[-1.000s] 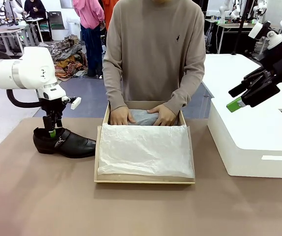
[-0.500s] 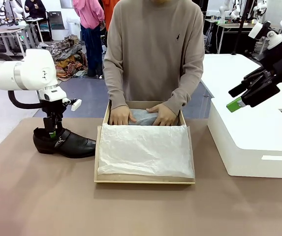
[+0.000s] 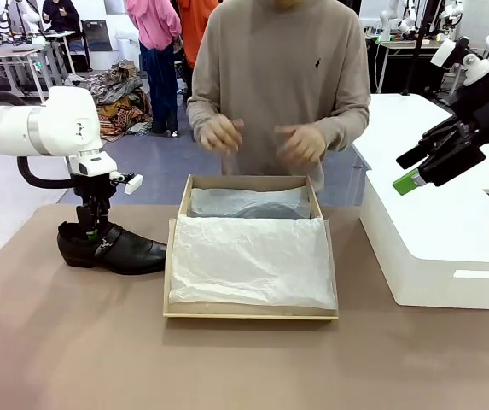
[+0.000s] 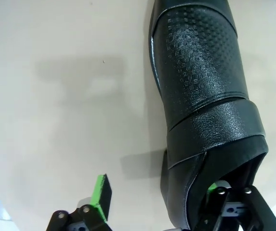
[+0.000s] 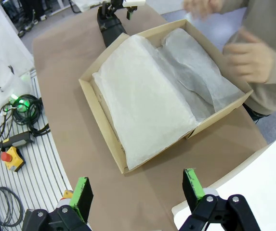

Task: Pack the shoes into the box.
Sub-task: Place the other shoe of the Shoes into the Shoes Box.

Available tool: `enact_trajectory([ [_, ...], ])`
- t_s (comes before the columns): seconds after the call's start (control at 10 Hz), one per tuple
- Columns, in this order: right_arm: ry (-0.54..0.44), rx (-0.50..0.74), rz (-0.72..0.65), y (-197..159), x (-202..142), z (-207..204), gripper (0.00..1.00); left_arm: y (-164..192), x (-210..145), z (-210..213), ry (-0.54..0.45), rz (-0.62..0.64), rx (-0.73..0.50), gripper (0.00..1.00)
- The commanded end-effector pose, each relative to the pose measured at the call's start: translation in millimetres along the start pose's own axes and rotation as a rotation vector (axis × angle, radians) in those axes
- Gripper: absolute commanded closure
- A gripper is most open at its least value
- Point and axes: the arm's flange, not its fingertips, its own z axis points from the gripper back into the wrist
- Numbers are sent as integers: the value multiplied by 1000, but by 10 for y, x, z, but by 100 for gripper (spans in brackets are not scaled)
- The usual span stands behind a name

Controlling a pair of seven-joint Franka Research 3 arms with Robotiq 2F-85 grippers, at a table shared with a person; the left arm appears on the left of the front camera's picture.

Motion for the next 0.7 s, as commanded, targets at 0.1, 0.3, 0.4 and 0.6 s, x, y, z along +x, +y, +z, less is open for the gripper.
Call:
enact_trajectory([
  [0.1, -25, 17, 9, -3, 18, -6, 0, 47, -54, 28, 14, -22, -12, 71],
  [0.3, -25, 17, 9, -3, 18, -6, 0, 41, -68, 33, 14, -26, -15, 100],
  [0.4, -25, 17, 9, -3, 18, -6, 0, 37, -73, 38, 14, -28, -14, 100],
  [0.6, -25, 17, 9, -3, 18, -6, 0, 24, -83, 51, 21, -34, -5, 100],
])
